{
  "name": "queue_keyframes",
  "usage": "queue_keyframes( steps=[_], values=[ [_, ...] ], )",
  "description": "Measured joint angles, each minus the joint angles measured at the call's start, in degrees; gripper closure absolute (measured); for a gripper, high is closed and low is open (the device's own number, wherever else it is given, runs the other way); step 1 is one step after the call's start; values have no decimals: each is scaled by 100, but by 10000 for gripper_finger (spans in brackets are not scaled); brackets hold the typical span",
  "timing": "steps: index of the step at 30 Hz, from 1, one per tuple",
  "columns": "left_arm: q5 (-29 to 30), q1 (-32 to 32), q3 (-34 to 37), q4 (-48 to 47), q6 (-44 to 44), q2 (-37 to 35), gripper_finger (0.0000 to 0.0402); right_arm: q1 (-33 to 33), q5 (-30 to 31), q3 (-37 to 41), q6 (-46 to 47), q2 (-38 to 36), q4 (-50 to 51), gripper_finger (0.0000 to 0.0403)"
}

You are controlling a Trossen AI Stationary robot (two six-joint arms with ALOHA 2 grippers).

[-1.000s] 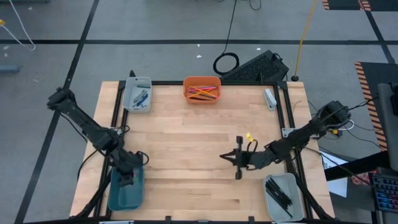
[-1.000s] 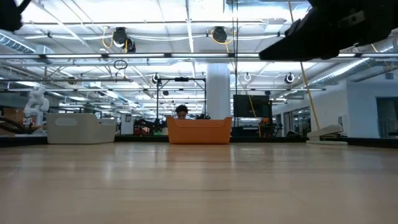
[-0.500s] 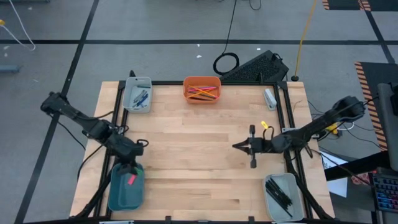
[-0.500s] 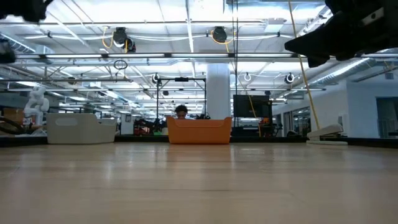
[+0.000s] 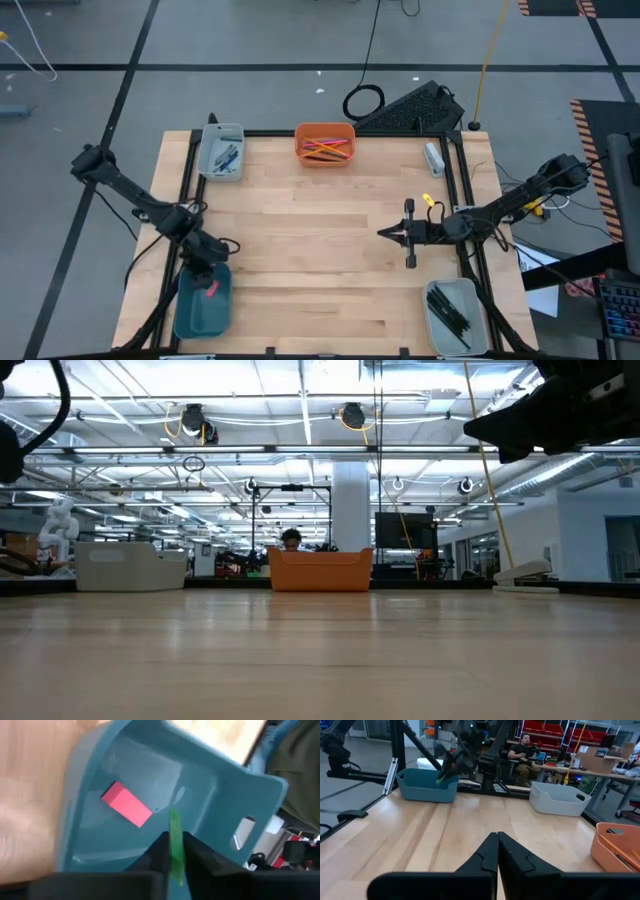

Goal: Sort crayons/erasers/pens/pencils in bins
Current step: Put the green eraser into the blue bin

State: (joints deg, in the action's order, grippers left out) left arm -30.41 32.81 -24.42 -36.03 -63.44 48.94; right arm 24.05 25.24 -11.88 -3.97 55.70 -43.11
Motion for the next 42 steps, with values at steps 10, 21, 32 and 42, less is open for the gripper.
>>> queue_keyframes(
  steps=[10, 21, 32, 42],
  values=[
    [-37, 339, 59, 44, -604, 406, 221, -2, 8, 0, -19, 0, -18, 403],
    [519, 705, -955, -567, -500, 497, 168, -2, 15, 0, -168, 0, -41, 403],
    [1718, 1844, -2030, -1783, 418, 2129, 167, -2, 15, -2, -187, 0, -39, 403],
    [2656, 2358, -3214, -2588, 639, 3376, 167, -2, 15, -4, -187, 0, -39, 403]
  ],
)
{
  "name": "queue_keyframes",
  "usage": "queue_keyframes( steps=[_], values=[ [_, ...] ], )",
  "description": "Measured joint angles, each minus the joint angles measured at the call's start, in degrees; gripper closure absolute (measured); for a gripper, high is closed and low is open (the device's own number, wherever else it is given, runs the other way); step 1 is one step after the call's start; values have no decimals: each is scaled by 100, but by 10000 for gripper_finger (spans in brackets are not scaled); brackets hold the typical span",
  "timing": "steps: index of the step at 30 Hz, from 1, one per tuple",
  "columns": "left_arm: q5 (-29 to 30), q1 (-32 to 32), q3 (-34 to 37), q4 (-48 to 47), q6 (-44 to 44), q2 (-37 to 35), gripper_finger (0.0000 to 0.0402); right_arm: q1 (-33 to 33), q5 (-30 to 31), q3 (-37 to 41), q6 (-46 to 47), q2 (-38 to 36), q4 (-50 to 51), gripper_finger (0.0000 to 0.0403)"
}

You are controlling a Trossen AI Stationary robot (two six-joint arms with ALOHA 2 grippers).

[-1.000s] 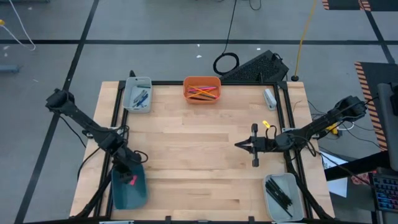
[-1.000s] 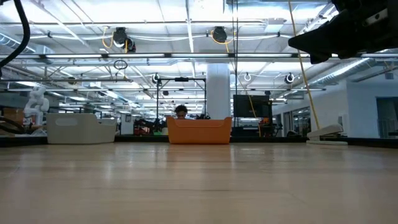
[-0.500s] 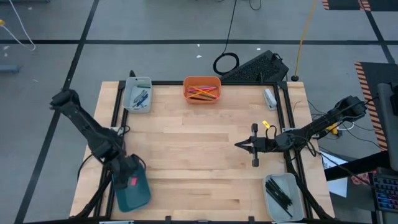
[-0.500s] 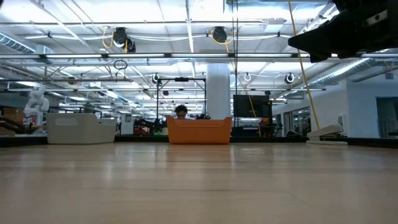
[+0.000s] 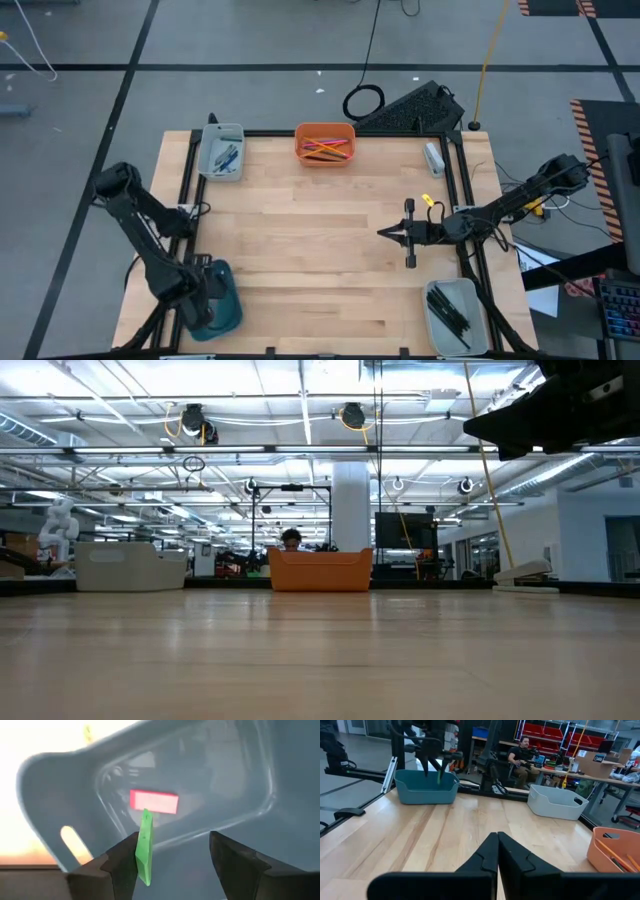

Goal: Sort crayons/erasers/pens/pencils in bins
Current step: Put the green eraser into the blue bin

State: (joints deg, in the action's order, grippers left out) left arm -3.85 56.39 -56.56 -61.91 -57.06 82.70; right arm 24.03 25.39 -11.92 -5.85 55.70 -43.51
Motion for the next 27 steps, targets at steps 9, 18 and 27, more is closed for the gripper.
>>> queue_keyframes(
  steps=[9, 18, 27],
  values=[
    [419, 38, -431, -546, -199, 472, 167, 0, 0, 0, -57, 0, 0, 403],
    [-255, 38, -279, -535, -669, 469, 167, 4, -4, 0, -66, 0, 0, 403],
    [61, 38, -279, -512, -1118, 469, 102, 4, -13, -2, -85, 0, 2, 403]
  ],
)
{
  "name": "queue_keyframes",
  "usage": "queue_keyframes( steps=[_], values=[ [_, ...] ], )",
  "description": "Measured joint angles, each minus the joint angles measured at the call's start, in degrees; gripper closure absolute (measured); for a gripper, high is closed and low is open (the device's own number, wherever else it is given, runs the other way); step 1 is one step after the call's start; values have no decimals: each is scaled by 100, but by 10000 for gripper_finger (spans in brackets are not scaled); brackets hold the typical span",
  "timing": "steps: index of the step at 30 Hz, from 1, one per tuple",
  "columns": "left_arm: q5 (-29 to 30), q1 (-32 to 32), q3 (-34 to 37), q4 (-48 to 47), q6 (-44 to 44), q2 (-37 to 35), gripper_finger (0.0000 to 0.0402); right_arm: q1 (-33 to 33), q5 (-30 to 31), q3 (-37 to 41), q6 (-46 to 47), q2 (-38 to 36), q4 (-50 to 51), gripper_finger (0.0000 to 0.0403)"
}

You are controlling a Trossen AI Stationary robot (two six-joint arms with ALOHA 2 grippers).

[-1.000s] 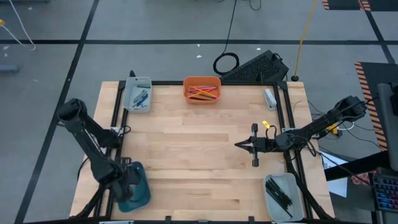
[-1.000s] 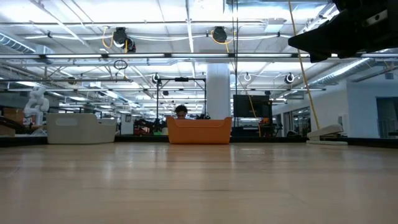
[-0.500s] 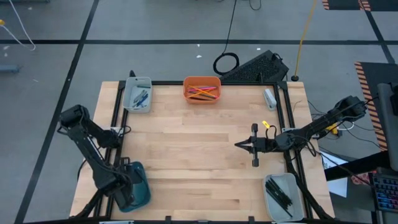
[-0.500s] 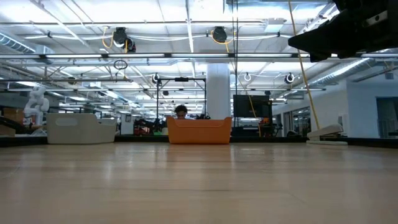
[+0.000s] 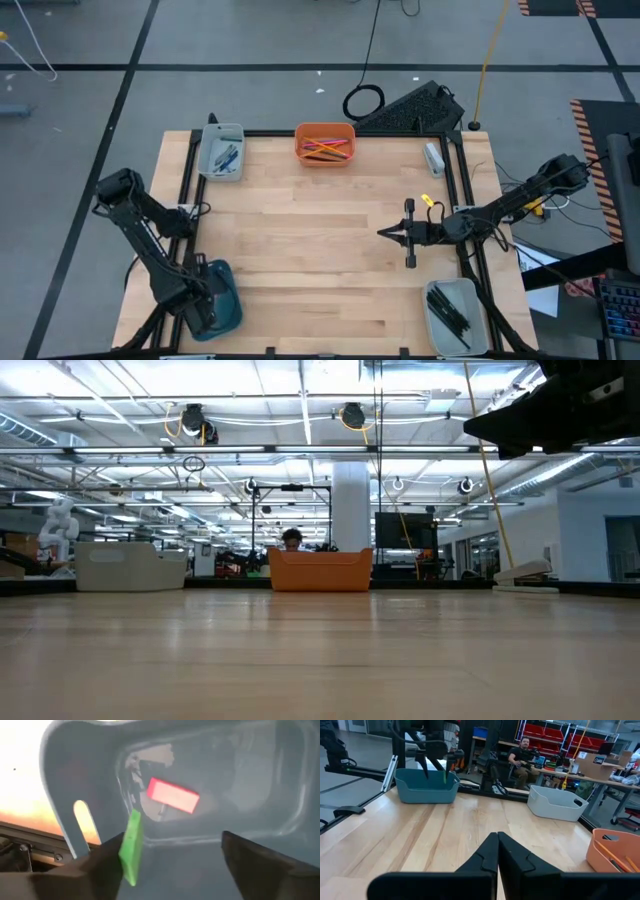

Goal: Sort crayons/erasers/pens/pencils in bins
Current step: Put the green eraser into the blue bin, then return to Home Position

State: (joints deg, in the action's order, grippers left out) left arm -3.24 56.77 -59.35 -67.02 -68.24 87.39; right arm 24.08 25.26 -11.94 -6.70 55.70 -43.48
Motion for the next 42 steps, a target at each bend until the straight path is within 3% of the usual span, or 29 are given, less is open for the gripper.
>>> queue_keyframes(
  steps=[4, 6, 16, 20, 24, 28, 32, 38, 42],
  values=[
    [231, -2, 2, 28, -466, 0, 26, 0, -2, 2, -2, 0, 0, 403],
    [322, 1, 27, 133, -643, 3, 9, 0, -2, 2, -2, 2, 0, 403],
    [356, 42, 349, 447, -441, 11, 54, 0, -4, 2, -2, 2, 0, 403],
    [121, 26, 365, 413, -388, 11, 69, 0, -4, 2, -2, 2, 0, 403],
    [-112, -90, 365, 358, -392, -23, 128, 2, -4, 1, -2, 2, 0, 403],
    [201, -114, 363, 372, -155, -333, 250, 2, -4, 2, -5, 2, 2, 403],
    [999, -298, 363, 567, 290, -855, 378, 2, -4, 0, -24, 2, 2, 403],
    [2483, -866, 808, 1875, 1751, -1950, 394, 2, 0, 1, -149, 2, 0, 403],
    [2528, -1638, 1601, 3659, 3378, -2740, 396, -9, 2, 1, -153, 2, 0, 403]
  ],
)
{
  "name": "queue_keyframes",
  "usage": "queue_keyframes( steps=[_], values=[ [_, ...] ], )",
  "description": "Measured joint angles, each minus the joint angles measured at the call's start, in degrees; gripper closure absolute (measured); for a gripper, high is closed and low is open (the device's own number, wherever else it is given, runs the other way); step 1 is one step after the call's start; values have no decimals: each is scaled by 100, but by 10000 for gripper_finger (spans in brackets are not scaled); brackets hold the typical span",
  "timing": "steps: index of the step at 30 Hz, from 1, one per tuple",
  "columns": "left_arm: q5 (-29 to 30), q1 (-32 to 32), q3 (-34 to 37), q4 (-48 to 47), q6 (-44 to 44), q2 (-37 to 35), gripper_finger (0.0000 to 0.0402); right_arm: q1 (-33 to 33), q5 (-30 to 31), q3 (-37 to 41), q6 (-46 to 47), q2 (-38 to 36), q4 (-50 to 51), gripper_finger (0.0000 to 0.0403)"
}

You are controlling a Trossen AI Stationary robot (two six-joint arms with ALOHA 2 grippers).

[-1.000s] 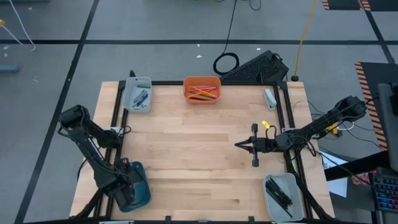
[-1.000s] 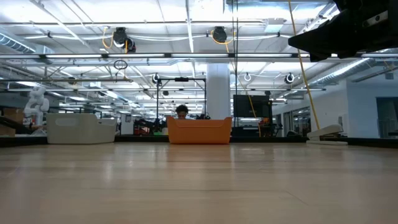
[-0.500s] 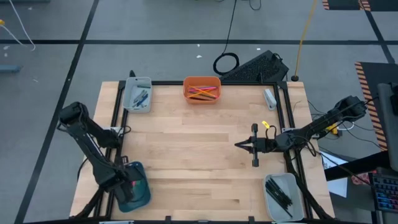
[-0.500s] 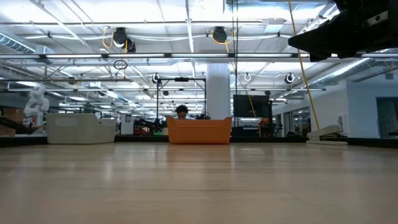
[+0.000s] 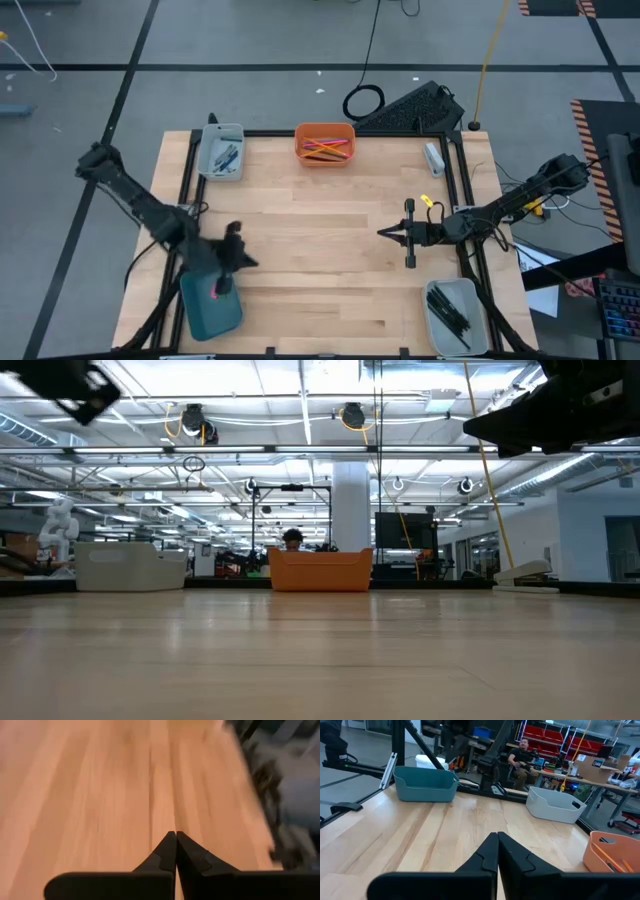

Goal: Sort crayons/erasers/pens/pencils in bins
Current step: Return to Home Position

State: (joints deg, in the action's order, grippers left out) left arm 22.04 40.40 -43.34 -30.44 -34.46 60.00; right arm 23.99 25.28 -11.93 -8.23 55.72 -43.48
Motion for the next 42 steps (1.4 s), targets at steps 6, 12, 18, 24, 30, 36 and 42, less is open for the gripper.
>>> queue_keyframes(
  steps=[6, 12, 18, 24, 30, 36, 42],
  values=[
    [-1117, -1506, 1198, 2536, 2163, -800, 398, 0, 5, 0, -15, 0, 0, 403],
    [-2280, -2943, 1814, 3540, 3064, -1157, 399, 0, 9, 0, 19, 0, -2, 403],
    [-2973, -3939, 2011, 3783, 3229, -1409, 389, -4, 51, -1, 44, 0, -4, 403],
    [-2987, -4354, 2406, 4455, 3414, -1793, 398, -45, 435, 5, -123, -172, 118, 403],
    [-2967, -4710, 3126, 5156, 3381, -2271, 390, -268, 415, 487, 6, -1019, 300, 403],
    [-2979, -4885, 3385, 4931, 3331, -3019, 393, -426, 309, 1047, 185, -2324, 789, 403],
    [-2997, -5127, 3393, 4308, 3404, -3610, 396, -983, -344, 812, 363, -3502, 2890, 403]
  ],
)
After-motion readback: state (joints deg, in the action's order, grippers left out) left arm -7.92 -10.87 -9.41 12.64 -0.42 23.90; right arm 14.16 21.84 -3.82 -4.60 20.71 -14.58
